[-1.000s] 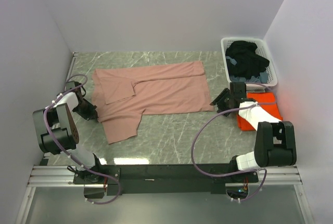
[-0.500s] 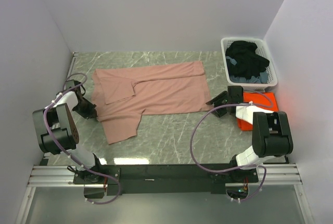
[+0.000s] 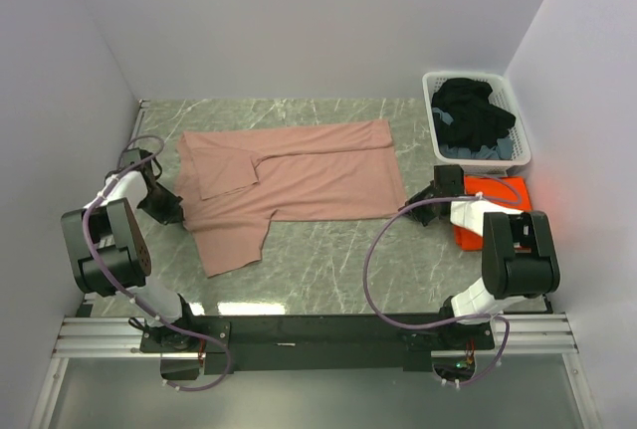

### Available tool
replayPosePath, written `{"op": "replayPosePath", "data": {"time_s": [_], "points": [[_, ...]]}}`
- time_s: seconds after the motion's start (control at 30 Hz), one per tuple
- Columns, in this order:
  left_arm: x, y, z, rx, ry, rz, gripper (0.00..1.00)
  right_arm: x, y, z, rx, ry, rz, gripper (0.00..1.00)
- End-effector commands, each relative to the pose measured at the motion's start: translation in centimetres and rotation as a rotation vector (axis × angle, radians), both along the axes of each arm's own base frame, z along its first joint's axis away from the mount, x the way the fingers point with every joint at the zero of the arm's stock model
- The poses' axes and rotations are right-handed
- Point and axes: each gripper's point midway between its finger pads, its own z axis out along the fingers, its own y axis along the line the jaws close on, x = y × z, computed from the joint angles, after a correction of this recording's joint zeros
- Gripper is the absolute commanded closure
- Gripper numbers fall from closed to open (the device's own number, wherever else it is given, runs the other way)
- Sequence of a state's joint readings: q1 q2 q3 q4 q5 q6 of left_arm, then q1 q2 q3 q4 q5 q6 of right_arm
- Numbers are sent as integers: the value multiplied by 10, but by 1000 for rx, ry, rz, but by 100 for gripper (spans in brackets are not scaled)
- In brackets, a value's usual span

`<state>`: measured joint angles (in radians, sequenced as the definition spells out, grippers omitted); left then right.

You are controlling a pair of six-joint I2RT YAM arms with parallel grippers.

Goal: Fold and stack the t-shirts
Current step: Fold the tshirt

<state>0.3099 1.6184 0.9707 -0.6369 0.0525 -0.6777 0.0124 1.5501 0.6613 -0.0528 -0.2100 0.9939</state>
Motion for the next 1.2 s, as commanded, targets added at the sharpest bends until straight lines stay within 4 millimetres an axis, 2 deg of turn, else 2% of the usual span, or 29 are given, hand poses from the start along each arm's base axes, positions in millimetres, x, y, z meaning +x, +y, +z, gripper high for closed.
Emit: {"op": "replayPosePath", "data": {"time_s": [0.0,0.03,0.07,0.13,0.17,0.27,0.37,0.47,0.63,0.73,0.77,0.87,0.9,0.93,0.97,1.03,1.1,1.17], "points": [[13,10,37,46,-74,18,99,1,-11,24,-95,-22,53,100],[14,11,43,51,-81,19,99,1,-13,30,-105,-30,62,100],[15,13,53,60,-83,14,99,5,-14,45,-122,-65,81,100],[17,16,65,75,-96,12,99,2,-17,57,-150,-62,94,100],[18,17,72,86,-101,12,99,2,-20,70,-177,-85,113,100],[11,16,67,78,-76,14,99,2,-25,83,-227,-99,139,100],[-2,10,56,60,-38,8,99,-9,-26,83,-244,-80,172,100],[-11,8,55,68,-45,12,99,-17,-27,80,-256,-63,193,100],[-7,10,56,67,-44,15,99,-10,-26,83,-258,-63,209,100],[7,15,65,71,-65,24,99,3,-26,88,-260,-64,212,100],[11,16,67,70,-73,25,99,12,-26,98,-266,-83,215,100],[25,19,73,66,-87,25,99,30,-27,106,-277,-82,234,100],[29,18,69,56,-73,20,99,35,-27,107,-279,-81,238,100],[38,21,74,58,-87,19,99,40,-27,101,-279,-60,244,100],[42,22,69,49,-68,13,99,50,-27,110,-285,-78,248,100],[58,24,75,43,-95,-1,99,60,-25,103,-279,-65,265,100],[69,25,68,24,-83,-9,99,75,-24,106,-282,-84,279,100],[83,29,71,24,-98,-13,99,90,-22,103,-271,-85,286,100]]}}
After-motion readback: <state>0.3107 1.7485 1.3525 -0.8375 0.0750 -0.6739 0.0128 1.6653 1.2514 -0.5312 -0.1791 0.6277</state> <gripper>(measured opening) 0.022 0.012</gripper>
